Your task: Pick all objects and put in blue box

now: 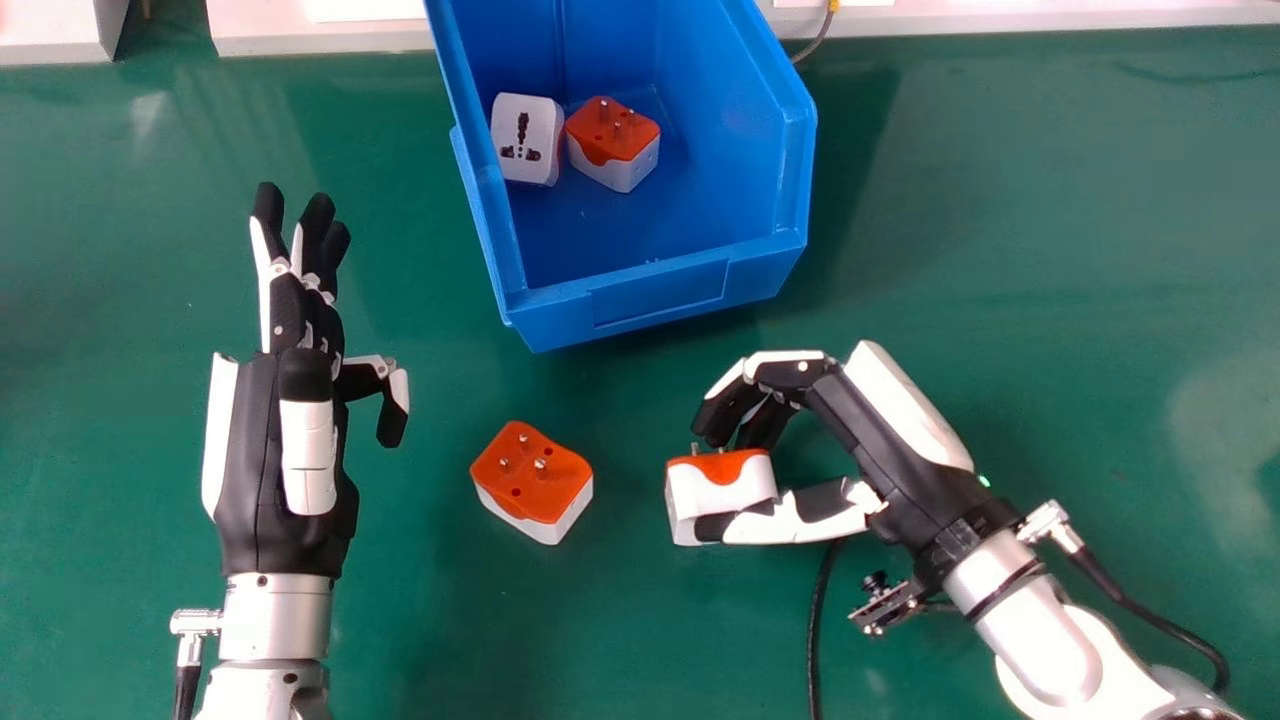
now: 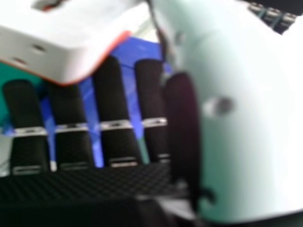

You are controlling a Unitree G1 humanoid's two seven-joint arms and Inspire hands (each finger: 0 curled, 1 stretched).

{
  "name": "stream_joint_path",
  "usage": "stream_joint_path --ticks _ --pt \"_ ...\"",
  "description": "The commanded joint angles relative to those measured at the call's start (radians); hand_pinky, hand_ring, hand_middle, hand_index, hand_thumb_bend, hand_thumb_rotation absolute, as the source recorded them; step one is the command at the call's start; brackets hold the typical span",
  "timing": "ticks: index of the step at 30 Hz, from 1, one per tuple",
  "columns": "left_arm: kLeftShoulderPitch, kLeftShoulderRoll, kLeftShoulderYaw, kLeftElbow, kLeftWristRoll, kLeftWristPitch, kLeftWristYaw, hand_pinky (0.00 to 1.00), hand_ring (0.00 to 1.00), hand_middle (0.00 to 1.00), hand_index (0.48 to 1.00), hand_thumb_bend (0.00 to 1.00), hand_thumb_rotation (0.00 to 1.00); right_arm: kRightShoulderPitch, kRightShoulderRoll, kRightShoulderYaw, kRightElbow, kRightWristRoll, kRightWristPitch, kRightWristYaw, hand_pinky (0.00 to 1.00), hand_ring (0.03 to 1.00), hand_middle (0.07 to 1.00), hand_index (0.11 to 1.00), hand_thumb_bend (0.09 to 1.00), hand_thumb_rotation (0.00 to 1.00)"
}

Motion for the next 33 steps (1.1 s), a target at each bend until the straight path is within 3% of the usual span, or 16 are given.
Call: stream_joint_path --ticks 1,15,25,27,28,30,33 --pt "0.001 0.006 -0.002 -0.019 0.004 -0.013 -0.002 0.00 1.00 1.00 0.980 1.00 1.00 0.008 -0.004 -0.031 -0.024 0.046 -0.042 0.010 0.45 0.432 0.507 0.506 0.525 0.00" --pt "-0.005 -0.006 -0.006 -0.013 0.020 -0.018 0.015 0.00 1.00 1.00 0.981 1.00 1.00 0.044 0.007 -0.133 -0.131 0.218 -0.152 0.173 0.40 0.414 0.504 0.514 0.518 0.00" --pt "0.002 -0.009 -0.007 -0.010 0.011 -0.023 0.010 0.00 1.00 1.00 0.981 1.00 1.00 0.042 -0.005 -0.135 -0.089 0.216 -0.138 0.270 0.41 0.419 0.502 0.512 0.518 0.00" --pt "0.000 -0.008 -0.006 -0.005 0.007 -0.023 0.004 0.00 1.00 1.00 0.981 1.00 1.00 0.037 -0.008 -0.137 -0.077 0.238 -0.127 0.332 0.47 0.503 0.571 0.575 0.658 0.00" --pt "-0.001 -0.008 -0.006 -0.004 0.005 -0.023 0.002 0.00 1.00 1.00 0.981 1.00 1.00 0.035 -0.009 -0.140 -0.073 0.249 -0.121 0.364 0.47 0.503 0.571 0.575 0.658 0.00" --pt "-0.001 -0.007 -0.006 -0.006 0.003 -0.021 -0.001 0.00 1.00 1.00 0.980 1.00 1.00 0.032 -0.007 -0.146 -0.066 0.276 -0.108 0.428 0.54 0.584 0.641 0.636 0.758 0.02" --pt "-0.001 -0.007 -0.007 -0.009 0.001 -0.019 -0.003 0.00 1.00 1.00 0.979 1.00 1.00 0.029 0.000 -0.156 -0.059 0.306 -0.083 0.504 0.59 0.644 0.694 0.684 0.823 0.03"
